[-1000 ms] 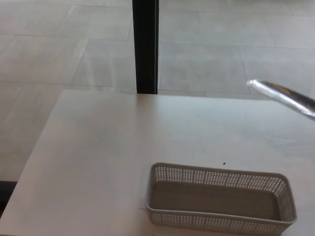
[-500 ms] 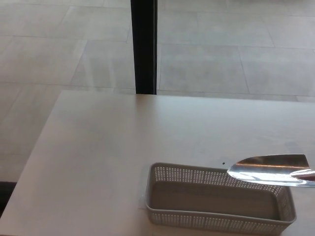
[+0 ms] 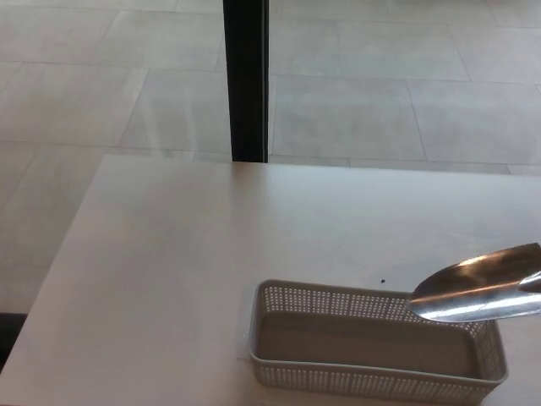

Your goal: A garden tool is kept on the righthand side and a container is kept on the lefthand side on a desk infront of the robot. the robot uses its right hand to pick up the garden tool and makes a scooping motion inside the container

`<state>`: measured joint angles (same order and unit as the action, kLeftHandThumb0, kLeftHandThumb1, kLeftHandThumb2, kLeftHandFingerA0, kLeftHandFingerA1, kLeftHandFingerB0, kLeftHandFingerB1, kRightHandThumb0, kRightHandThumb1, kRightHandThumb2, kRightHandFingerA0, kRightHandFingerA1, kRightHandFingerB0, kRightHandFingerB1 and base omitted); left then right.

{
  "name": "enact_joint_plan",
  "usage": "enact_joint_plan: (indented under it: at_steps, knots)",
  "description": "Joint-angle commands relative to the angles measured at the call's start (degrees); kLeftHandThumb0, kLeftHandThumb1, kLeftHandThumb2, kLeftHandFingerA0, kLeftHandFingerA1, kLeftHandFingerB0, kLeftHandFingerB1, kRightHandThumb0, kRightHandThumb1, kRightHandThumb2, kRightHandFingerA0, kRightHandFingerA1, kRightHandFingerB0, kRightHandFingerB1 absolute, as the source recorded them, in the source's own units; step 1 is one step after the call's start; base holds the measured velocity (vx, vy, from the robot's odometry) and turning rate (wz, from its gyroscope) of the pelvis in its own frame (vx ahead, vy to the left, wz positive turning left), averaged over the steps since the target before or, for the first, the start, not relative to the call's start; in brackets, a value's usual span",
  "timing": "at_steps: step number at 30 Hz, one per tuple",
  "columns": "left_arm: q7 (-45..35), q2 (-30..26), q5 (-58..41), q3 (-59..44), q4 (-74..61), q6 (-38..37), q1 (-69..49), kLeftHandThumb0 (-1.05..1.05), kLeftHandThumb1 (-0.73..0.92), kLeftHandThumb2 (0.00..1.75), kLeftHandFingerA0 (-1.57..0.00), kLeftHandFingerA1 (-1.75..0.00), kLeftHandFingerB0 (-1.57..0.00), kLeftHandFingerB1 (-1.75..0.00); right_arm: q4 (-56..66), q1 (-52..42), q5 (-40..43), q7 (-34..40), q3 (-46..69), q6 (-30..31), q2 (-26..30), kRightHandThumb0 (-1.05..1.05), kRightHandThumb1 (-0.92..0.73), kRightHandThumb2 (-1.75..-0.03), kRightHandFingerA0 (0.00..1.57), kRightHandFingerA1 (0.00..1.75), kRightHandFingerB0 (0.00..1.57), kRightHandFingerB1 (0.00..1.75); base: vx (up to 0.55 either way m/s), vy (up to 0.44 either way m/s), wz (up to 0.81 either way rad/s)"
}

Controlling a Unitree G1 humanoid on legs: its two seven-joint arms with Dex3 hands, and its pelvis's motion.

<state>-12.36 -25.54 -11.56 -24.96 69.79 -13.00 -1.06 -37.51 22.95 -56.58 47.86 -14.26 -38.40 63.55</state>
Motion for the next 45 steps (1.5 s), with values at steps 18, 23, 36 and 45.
enact_joint_plan:
  at_steps: [18,23,36,45]
  knots:
    - [0.07,-2.31,0.22,0.47,0.15,-0.89,0.20,-1.05,-0.16,1.33,-1.16,-1.06,-1.08,-1.04,-0.38,11.10,-10.37,7.96,-6.16,-0.69,4.16,-0.33,-0.55,-0.62,0.93,1.71,0.96,1.04,0.00,0.000,0.00]
    - [0.37,-2.12,0.00,0.48,-0.13,0.26,0.76,-0.95,-0.26,1.35,-1.07,-1.03,-1.01,-1.06,0.86,10.20,-11.87,6.54,-8.69,0.31,4.35,-0.27,-0.45,-0.76,0.91,1.68,0.88,1.13,0.00,0.000,0.00]
    - [0.60,-2.04,0.51,1.23,-0.42,-0.94,0.20,-0.99,-0.24,1.34,-1.12,-0.96,-1.07,-0.96,10.15,3.43,-9.70,-15.25,-5.75,14.13,2.66,-0.35,-0.47,-0.81,0.85,1.74,0.77,1.51,0.00,0.000,0.00]
    - [-0.25,-1.83,-0.31,0.72,0.22,-0.69,0.44,-1.03,-0.23,1.41,-1.18,-0.90,-1.03,-0.97,29.41,-3.34,-6.61,-38.68,-3.14,23.13,-0.83,-0.52,-0.42,-0.88,1.19,1.42,0.92,1.26,0.00,0.000,0.00]
